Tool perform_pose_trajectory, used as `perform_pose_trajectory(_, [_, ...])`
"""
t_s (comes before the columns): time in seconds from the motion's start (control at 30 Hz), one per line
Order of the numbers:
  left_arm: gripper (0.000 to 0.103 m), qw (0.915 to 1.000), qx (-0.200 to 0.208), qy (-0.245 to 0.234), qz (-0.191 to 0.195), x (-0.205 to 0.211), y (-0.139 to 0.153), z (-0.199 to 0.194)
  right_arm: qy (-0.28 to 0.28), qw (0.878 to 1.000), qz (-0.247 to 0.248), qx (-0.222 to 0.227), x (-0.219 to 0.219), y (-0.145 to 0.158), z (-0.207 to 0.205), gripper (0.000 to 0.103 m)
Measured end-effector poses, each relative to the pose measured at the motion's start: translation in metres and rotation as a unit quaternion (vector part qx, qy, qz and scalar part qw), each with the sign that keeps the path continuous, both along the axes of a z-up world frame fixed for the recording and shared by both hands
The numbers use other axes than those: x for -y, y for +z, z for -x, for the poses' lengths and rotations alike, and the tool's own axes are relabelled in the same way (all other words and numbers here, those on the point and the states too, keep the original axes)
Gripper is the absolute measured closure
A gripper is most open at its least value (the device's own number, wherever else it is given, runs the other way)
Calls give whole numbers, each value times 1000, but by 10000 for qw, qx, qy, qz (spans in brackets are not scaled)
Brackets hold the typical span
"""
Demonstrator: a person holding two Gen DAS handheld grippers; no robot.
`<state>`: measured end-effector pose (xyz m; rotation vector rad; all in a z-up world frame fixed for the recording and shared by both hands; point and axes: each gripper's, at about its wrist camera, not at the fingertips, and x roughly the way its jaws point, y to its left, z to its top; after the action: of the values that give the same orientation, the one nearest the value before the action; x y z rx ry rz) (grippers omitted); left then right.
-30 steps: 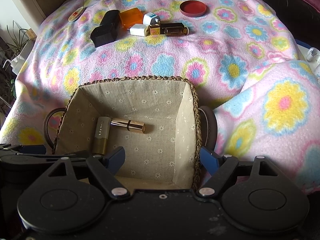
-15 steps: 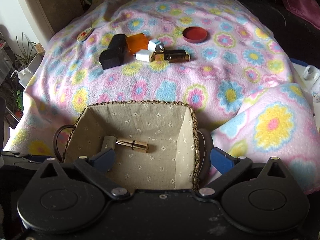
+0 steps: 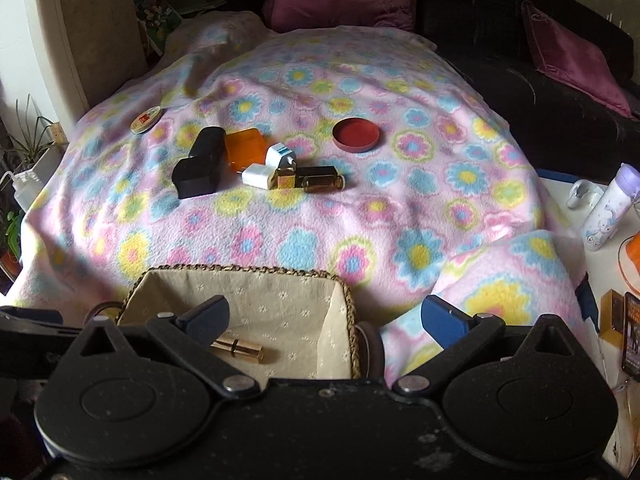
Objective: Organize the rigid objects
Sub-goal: 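Move both tools back from the basket to the items on the blanket, then grasp the amber glass vial with the right tool while the left tool grasps the black compact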
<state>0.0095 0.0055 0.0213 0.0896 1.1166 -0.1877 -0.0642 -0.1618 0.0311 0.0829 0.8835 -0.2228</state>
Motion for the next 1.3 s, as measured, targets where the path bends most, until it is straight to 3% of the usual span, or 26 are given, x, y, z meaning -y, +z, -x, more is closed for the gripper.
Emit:
perform_pose_trajectory(0.23, [12,9995,-25,232,209,-7,1,-38,504,9985,91,-180,3,-2,-38,1])
perform_pose_trajectory(0.53, [12,9999,10,121,49,5,-9,-82,221,9981,-400,-410,35,-23,-105,2])
perform_pose_trajectory(0.9, [13,9999,88,134,-21,30,-27,-146,267,9952,-615,-712,67,-64,-188,25])
perform_pose_trajectory(1.3, [12,9997,-96,208,29,53,-51,-198,658,9920,-697,-821,75,-91,-229,27])
